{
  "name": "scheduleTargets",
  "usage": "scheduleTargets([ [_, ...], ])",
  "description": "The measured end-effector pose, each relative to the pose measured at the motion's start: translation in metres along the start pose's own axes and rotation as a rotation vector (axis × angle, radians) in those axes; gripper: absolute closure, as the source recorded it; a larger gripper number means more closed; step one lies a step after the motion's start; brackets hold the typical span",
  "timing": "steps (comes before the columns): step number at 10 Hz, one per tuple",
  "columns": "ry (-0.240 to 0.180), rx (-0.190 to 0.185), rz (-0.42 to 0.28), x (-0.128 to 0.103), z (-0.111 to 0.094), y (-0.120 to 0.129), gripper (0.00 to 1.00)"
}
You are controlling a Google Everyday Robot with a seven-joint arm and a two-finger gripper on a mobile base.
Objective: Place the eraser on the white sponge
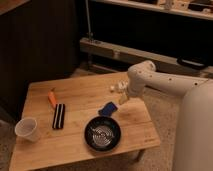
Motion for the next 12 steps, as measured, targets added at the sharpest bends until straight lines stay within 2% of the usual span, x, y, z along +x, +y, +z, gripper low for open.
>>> scheduleTargets([
  [4, -0.005, 0.0, 0.001, -0.002, -0.003, 0.0, 0.2],
  [6, -0.03, 0.011, 0.005, -0.015, -0.016, 0.002, 0.2],
  [7, -0.042, 0.015, -0.003, -0.027, -0.028, 0.013, 0.2],
  [9, -0.065, 0.035, -0.027, -0.059, -0.065, 0.048, 0.2],
  [11, -0.08, 0.041, -0.077, -0.088, -0.082, 0.103, 0.2],
  [12, -0.083, 0.046, -0.098, -0.095, -0.086, 0.122, 0.2],
])
